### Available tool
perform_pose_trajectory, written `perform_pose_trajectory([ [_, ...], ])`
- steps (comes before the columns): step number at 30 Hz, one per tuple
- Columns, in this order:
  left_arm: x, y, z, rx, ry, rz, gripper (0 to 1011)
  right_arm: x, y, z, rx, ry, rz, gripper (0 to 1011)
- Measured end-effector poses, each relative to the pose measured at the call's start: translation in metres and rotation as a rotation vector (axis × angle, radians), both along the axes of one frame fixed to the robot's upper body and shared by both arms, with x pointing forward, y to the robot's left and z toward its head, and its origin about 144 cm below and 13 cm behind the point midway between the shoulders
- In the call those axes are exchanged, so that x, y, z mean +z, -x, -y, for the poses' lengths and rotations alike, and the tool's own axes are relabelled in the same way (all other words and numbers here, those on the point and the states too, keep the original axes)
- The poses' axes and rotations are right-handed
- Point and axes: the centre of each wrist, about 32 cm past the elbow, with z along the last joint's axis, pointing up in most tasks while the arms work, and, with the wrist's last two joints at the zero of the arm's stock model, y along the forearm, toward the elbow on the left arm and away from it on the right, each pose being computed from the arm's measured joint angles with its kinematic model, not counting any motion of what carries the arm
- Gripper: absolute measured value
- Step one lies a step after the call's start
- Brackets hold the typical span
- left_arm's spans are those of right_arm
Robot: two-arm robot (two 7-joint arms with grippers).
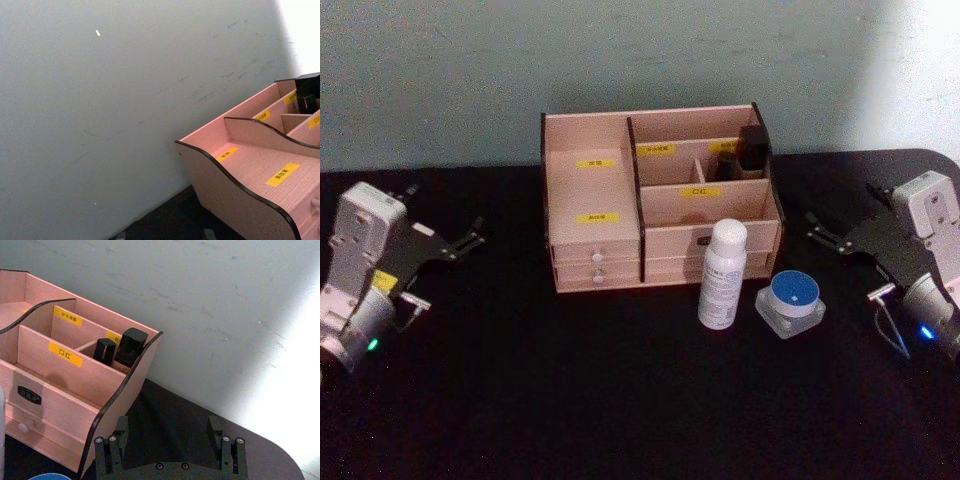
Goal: Pick up the facial cleanser and watermelon frost from the table and place them into the tiered storage box.
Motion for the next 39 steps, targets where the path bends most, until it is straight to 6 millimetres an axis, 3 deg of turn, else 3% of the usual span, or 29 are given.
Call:
perform_pose_trajectory([
  [16,0.000,0.000,0.000,0.000,0.000,0.000,1001,0.006,0.008,0.010,0.015,-0.019,0.004,1003],
  [28,0.000,0.000,0.000,0.000,0.000,0.000,1001,0.015,0.045,0.018,0.072,-0.040,-0.019,1003],
  [39,0.000,0.000,0.000,0.000,0.000,0.000,1001,0.012,0.071,0.004,0.222,-0.075,-0.045,1003],
])
